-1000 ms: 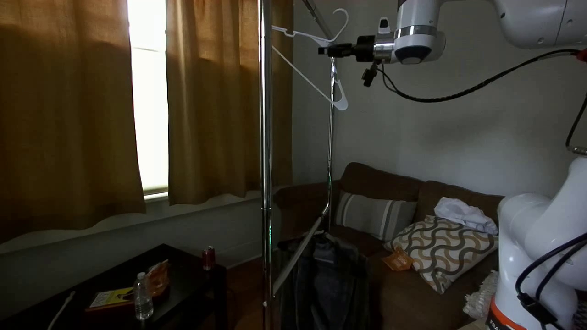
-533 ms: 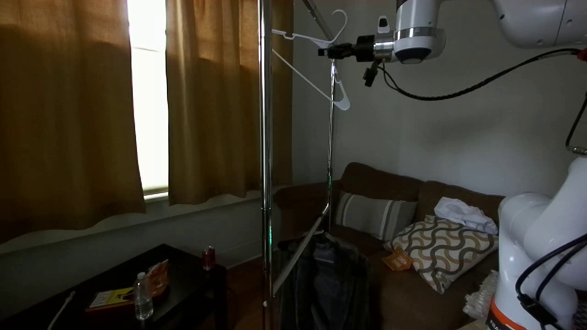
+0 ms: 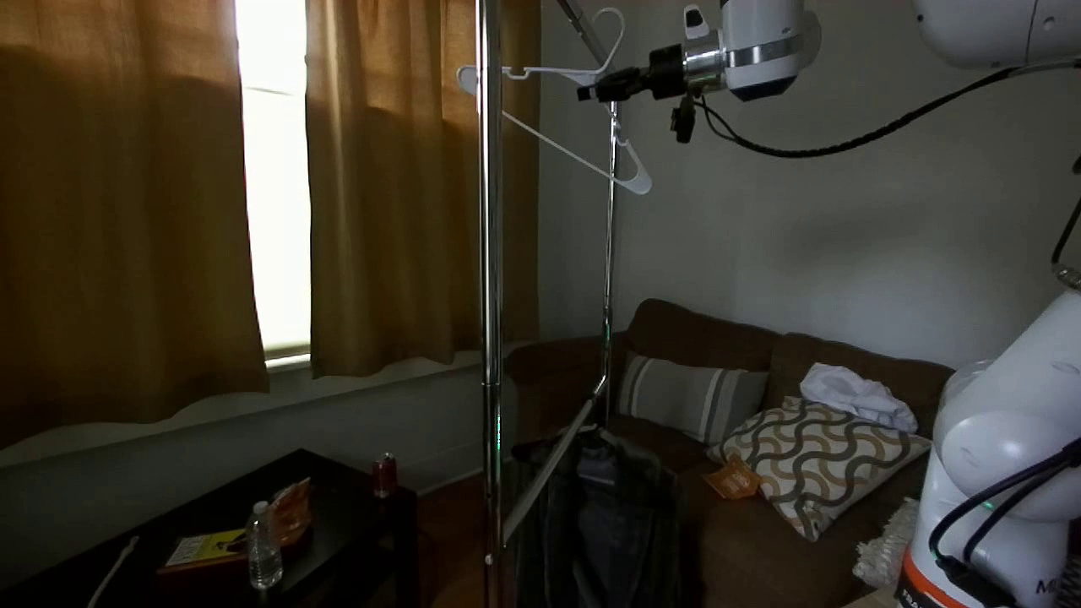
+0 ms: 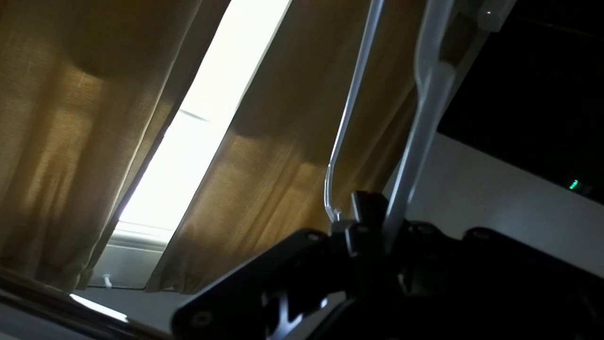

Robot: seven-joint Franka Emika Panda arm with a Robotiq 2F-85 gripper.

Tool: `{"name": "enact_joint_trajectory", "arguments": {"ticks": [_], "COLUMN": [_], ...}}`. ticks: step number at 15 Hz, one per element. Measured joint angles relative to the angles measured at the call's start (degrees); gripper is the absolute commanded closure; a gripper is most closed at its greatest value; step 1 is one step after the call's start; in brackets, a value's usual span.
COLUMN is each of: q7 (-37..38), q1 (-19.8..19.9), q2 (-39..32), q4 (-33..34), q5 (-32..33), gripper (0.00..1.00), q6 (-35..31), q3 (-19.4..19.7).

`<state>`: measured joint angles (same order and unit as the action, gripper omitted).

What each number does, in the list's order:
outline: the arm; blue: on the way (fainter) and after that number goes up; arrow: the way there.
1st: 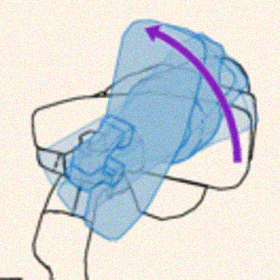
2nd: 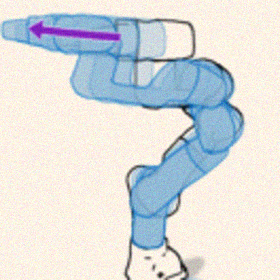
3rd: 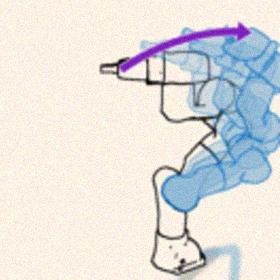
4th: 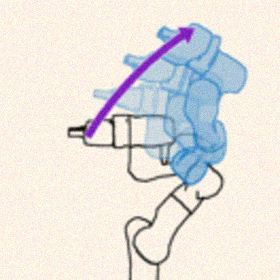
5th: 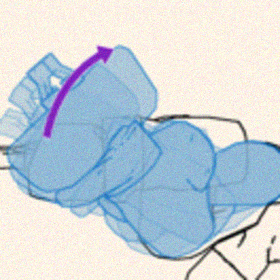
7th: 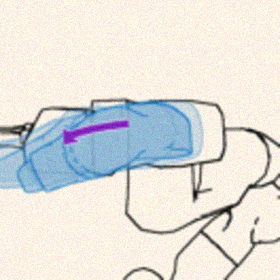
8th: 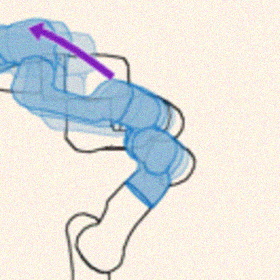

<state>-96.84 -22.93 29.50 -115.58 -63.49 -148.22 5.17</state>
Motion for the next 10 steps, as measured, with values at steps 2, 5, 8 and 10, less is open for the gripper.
{"name": "enact_joint_trajectory", "arguments": {"ticks": [2, 5, 8, 10], "q7": [0.3, 0.3, 0.3, 1.3], "q1": [0.7, 0.9, 2.2, 3.1], "q2": [-0.2, -0.4, -0.5, -0.7], "q4": [0.1, 0.1, 0.3, 1.3], "q5": [0.2, 0.2, -1.1, -1.2], "gripper": [0.94, 0.99, 0.99, 0.99], "q6": [0.0, 0.0, 0.0, 0.3], "q3": [-0.4, -0.5, -1.4, -2.2]}}
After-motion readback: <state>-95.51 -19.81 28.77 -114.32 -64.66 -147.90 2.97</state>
